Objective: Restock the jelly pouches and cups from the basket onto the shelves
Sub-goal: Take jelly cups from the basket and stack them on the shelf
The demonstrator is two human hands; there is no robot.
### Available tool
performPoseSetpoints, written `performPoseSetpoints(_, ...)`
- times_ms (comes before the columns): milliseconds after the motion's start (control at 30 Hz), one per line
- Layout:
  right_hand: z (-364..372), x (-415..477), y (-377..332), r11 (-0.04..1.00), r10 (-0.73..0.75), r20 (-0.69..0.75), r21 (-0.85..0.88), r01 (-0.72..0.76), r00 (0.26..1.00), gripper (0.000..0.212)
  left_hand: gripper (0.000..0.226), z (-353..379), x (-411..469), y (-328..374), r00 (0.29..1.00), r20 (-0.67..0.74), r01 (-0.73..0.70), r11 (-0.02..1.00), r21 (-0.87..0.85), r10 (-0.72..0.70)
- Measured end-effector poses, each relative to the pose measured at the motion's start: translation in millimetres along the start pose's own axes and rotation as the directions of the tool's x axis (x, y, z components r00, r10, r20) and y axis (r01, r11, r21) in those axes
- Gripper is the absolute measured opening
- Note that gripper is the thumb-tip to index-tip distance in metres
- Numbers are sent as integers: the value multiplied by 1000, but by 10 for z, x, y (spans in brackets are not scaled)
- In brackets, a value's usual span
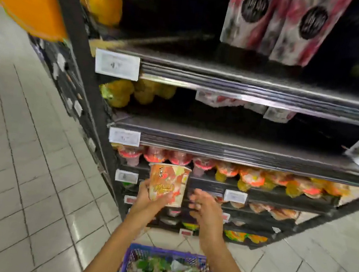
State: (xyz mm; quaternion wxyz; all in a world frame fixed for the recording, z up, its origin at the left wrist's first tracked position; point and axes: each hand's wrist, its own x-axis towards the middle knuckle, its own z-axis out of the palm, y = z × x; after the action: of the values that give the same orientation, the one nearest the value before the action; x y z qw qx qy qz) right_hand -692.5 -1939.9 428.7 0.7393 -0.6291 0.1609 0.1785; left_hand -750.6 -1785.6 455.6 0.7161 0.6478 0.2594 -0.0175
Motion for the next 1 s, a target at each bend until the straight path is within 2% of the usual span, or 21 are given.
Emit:
performPoseSetpoints(100,105,-207,-645,988,-150,93,41,146,984,21,58,68,-156,520,995,10,-102,995,-3,102)
performPoseSetpoints(233,169,-417,-1570,948,-316,211,89,304,925,19,100,160,-421,1341,973,17,-230,973,-3,230)
performPoseSetpoints(333,226,-577,-2313,895,-441,370,117,430,818,26,118,189,-598,2029,918,54,-393,920,-2,392)
performPoseSetpoints(400,341,-713,-2735,832,-545,420,167,529,726,27,113,195,-706,2441,874,76,-480,877,-17,480)
performPoseSetpoints(467,515,-917,-3167,758,-648,394,244,605,652,22,103,190,-855,2861,817,77,-573,820,-15,572)
performPoseSetpoints(533,640,-1158,-3549,651,-750,385,284,704,538,13,89,162,-991,3312,733,83,-678,735,0,675)
performPoseSetpoints(633,803,-1470,-4103,500,-842,385,293,815,378,40,74,131,-1244,3983,597,111,-801,596,48,794)
performPoseSetpoints(700,928,-1643,-4478,449,-874,367,353,821,319,47,72,113,-1360,4446,518,114,-855,514,64,848)
performPoseSetpoints(800,1120,-1830,-5002,380,-908,340,431,818,243,38,68,93,-1496,5093,399,119,-916,389,97,909)
performPoseSetpoints(933,1374,-2053,-5662,231,-948,297,396,889,114,25,71,40,-1640,5877,234,60,-953,217,211,970)
performPoseSetpoints(1000,1486,-2136,-5988,146,-963,263,346,927,53,21,66,10,-1666,6224,187,71,-960,167,223,980)
